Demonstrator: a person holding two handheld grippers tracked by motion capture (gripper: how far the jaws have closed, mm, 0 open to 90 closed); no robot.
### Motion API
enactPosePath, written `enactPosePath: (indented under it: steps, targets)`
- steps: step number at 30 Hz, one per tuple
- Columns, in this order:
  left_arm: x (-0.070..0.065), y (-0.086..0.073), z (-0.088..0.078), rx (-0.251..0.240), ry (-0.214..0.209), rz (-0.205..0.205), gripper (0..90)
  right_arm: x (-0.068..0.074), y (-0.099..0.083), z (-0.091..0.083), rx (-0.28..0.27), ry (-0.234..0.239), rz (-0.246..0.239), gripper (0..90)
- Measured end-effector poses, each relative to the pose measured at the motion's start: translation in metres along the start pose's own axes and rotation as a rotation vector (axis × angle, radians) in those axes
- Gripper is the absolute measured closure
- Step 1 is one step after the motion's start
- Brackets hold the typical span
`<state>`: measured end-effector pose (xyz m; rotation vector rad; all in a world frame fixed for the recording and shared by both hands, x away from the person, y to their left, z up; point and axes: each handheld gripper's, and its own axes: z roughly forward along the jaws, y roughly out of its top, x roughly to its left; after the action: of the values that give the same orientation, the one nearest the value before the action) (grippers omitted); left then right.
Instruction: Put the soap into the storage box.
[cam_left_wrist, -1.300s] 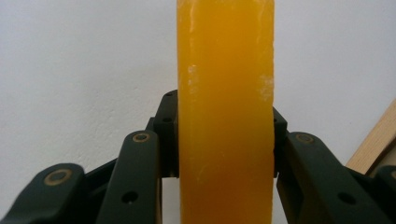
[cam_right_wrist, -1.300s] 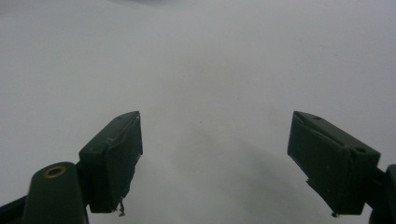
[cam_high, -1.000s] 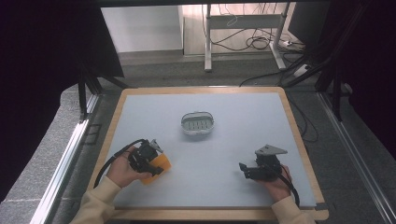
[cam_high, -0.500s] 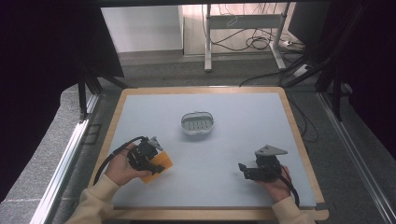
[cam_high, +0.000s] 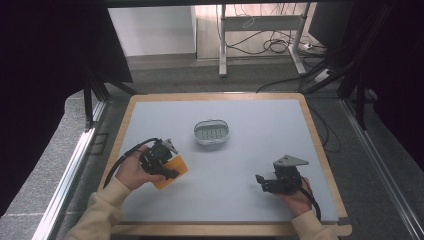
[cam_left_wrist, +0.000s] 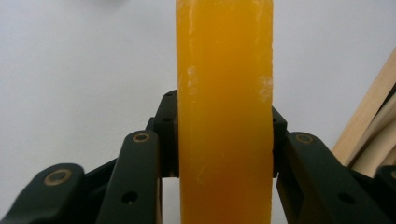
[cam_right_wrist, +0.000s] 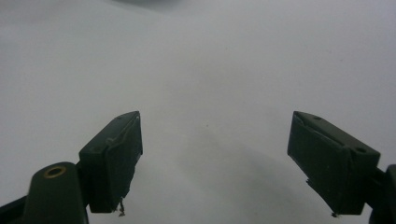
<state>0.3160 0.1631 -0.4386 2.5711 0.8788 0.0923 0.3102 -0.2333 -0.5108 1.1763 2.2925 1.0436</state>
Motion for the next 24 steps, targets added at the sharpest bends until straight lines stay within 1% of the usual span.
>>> enactPosePath:
  steps: [6,14,19,24]
  targets:
    - [0.004,0.005,-0.004,-0.005,-0.009,0.001,62.2,0.001,0.000,0.002,0.008,0.002,0.004,18.4]
    - [0.010,0.013,-0.013,-0.029,0.006,0.001,62.3,0.000,-0.001,0.002,0.009,-0.001,0.008,18.3]
    - [0.012,0.018,-0.014,-0.040,0.012,0.002,62.3,0.000,-0.001,0.002,0.009,-0.003,0.000,18.4]
    - [0.015,0.025,-0.014,-0.038,0.017,0.014,62.3,0.000,-0.001,0.003,0.014,-0.003,0.002,18.4]
